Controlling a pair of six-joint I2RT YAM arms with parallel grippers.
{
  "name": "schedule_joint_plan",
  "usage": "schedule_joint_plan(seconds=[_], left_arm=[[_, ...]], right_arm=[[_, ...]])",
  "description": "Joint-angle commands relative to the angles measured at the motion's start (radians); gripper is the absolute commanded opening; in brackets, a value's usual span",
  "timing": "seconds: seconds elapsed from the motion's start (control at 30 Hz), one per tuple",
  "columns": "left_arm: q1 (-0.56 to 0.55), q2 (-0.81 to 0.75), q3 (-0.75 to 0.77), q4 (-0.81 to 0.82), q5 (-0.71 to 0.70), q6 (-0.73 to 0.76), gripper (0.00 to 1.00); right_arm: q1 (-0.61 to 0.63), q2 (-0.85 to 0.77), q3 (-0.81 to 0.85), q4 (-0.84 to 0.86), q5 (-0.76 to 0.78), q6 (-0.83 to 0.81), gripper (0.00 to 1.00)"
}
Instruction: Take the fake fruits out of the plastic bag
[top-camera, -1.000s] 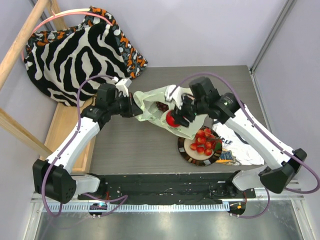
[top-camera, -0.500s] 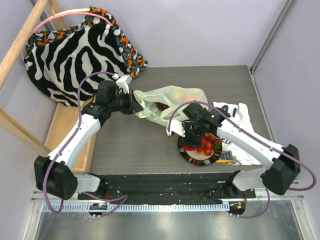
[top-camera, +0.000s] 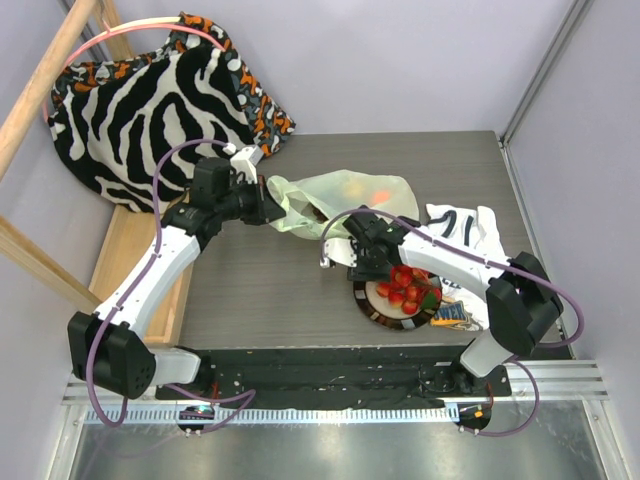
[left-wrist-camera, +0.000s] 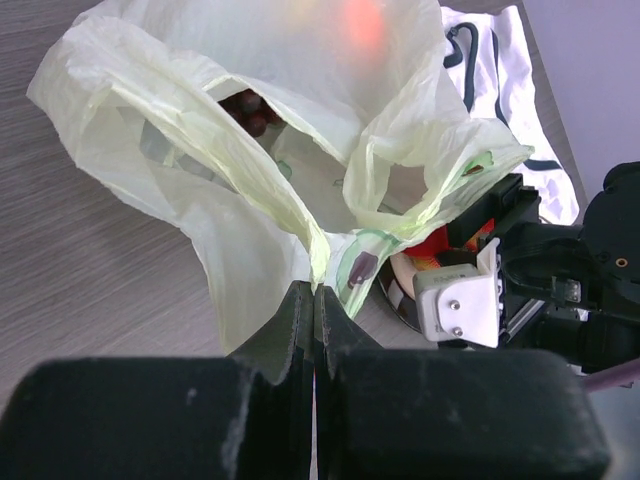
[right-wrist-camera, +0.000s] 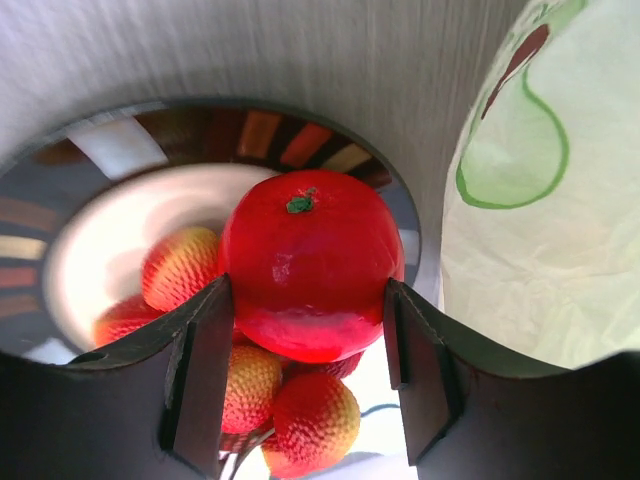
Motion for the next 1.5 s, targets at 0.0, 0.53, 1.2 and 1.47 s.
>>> schedule_joint_plan(seconds=[0.0,0.53,1.2,1.47], left_arm=[[0.005,-0.007,0.018,0.031,0.018,0.006,0.00],[0.007,-0.017,0.035,0.070,0.162,-0.021,0.00],[0.008,-0.121,0.078,-0.009,0.264,0.011,0.00],[0.013,-0.187,-0.032,-0.044,0.267,0.067,0.00]], right_arm=[[-0.005,-0.002,-0.038,0.051,0.108,-0.027,0.39],[-0.005,0.102,0.838,-0.339,-0.438,0.317,0.78],[-0.028,0.495,0.761,0.008,0.042,0.540,0.33],[-0.260,0.398,0.683,0.105,0.298,0.452,0.41]])
